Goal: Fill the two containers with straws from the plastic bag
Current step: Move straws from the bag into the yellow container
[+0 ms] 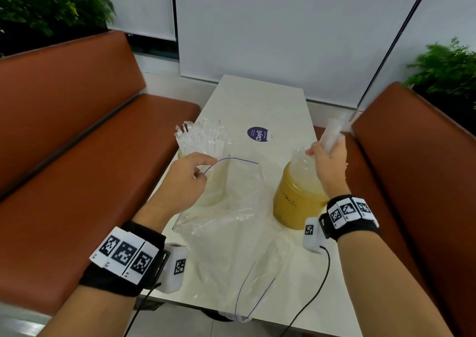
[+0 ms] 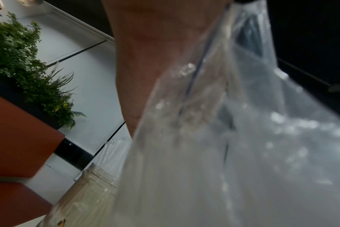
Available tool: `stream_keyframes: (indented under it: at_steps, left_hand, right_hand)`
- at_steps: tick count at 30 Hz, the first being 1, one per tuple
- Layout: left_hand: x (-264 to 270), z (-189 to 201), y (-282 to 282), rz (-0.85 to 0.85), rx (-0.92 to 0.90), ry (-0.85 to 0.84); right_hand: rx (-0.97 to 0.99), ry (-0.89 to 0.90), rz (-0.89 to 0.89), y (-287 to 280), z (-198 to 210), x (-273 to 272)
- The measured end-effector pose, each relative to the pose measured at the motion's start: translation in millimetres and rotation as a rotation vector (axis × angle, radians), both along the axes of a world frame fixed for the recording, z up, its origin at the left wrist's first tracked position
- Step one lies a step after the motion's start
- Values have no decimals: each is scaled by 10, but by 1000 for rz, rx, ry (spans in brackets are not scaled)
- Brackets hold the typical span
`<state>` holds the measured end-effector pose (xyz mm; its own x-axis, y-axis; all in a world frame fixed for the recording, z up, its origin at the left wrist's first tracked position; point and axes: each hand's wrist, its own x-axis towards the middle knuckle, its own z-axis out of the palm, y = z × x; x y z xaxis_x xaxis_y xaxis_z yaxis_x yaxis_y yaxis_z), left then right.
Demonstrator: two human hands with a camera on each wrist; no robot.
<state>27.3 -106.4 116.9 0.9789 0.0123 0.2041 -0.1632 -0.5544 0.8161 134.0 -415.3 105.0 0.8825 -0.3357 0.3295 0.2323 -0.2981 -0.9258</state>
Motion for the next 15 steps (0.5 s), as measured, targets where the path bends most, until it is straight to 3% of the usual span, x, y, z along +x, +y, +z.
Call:
stream_keyframes:
  at_steps: [3, 8, 12, 15]
  left_hand:
    - [-2, -3, -3, -2, 14, 5]
    - [11, 12, -7, -11, 3, 17]
    - [25, 21, -15, -14, 1, 11]
    - [25, 35, -24, -25, 7, 4]
  right_hand:
    - [-23, -22, -54, -2, -42, -20]
    - [-40, -298, 7, -42, 368, 27]
    - [-529, -283, -56, -111, 539, 117]
    - [-834, -188, -29, -137, 268, 95]
